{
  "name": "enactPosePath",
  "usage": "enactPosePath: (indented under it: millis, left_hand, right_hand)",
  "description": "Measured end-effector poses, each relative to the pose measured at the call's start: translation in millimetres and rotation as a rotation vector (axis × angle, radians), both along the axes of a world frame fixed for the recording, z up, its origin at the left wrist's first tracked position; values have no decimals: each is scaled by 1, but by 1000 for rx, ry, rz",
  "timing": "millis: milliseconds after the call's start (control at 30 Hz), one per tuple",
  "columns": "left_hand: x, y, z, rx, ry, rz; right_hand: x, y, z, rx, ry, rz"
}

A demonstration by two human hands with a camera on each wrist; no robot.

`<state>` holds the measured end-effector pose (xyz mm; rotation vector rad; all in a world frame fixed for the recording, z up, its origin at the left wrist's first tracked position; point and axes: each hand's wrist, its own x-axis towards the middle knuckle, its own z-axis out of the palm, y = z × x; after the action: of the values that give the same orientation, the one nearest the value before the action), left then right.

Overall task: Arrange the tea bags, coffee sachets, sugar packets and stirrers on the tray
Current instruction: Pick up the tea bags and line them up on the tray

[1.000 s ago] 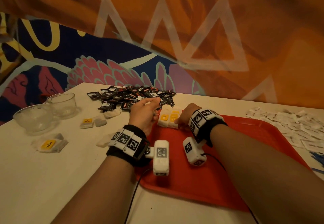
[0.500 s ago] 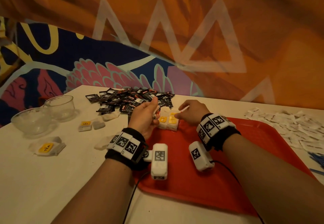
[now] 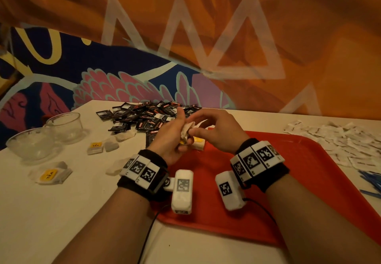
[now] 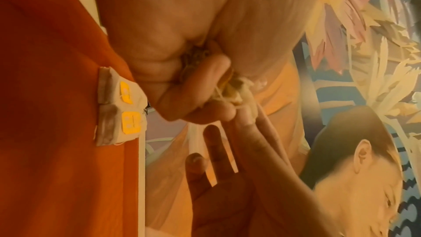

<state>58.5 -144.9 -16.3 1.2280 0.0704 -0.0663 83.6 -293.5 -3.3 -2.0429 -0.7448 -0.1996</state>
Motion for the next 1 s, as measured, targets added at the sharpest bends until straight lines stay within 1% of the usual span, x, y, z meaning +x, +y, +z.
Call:
enactPosePath:
  millis: [133, 233, 300, 367, 467, 567, 633, 700, 833, 1000]
  left_hand:
    - [-1, 1, -1, 32, 28, -53]
    - [3, 4, -5, 53, 62, -69]
    - [4, 4, -6, 78, 77, -61]
    - [3, 4, -4, 119, 68, -17]
    - [0, 4, -1, 192, -49, 63]
    - [-6, 1, 0, 272, -190, 22]
    - [-8, -3, 0, 370, -234, 58]
    - [-5, -3, -2, 431, -247, 132]
    - [-1, -1, -4, 410, -216, 188]
    - [-5, -6, -1, 363, -222, 133]
  right_hand:
    - [-4, 2, -3, 66, -29, -50]
    - [2, 0, -4, 175, 8, -84]
    - [6, -4, -3, 229, 33, -132]
    - [8, -9, -3, 254, 54, -184]
    - [9, -15, -2, 222, 65, -227]
    - [4, -17, 1, 122, 87, -195]
    - [0, -16, 2, 87, 92, -172]
    - [1, -16, 3, 118, 89, -186]
    - [4, -19, 5, 314, 138, -217]
    - [3, -17, 5, 409, 130, -225]
